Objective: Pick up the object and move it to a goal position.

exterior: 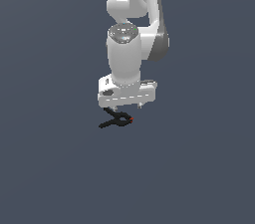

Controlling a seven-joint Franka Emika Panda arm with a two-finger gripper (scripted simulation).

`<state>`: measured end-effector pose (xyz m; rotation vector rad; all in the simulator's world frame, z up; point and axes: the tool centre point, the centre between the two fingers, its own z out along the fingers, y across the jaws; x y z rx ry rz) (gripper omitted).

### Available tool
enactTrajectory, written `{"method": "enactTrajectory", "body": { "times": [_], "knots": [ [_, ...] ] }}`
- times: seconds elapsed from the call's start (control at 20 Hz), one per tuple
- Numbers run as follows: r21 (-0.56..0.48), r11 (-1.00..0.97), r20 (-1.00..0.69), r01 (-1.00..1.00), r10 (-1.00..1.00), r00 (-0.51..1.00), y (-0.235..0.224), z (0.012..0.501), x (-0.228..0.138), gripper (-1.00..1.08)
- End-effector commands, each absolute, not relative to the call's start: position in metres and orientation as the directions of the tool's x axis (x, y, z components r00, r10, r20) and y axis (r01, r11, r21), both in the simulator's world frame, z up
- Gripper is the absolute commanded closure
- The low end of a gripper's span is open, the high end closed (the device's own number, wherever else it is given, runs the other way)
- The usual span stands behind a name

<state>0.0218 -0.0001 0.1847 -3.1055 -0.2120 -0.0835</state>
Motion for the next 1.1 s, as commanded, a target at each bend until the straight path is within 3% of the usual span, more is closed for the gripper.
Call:
{"method": "enactTrajectory", "body": {
  "times": [0.0,1.05],
  "knots": [
    [-0.018,-0.982,0.053,0.186,0.185,0.981,-0.003,0.180,0.021,-0.92],
    [0.015,-0.738,0.018,0.675,0.675,0.738,-0.030,0.129,0.005,-0.92]
  ]
}}
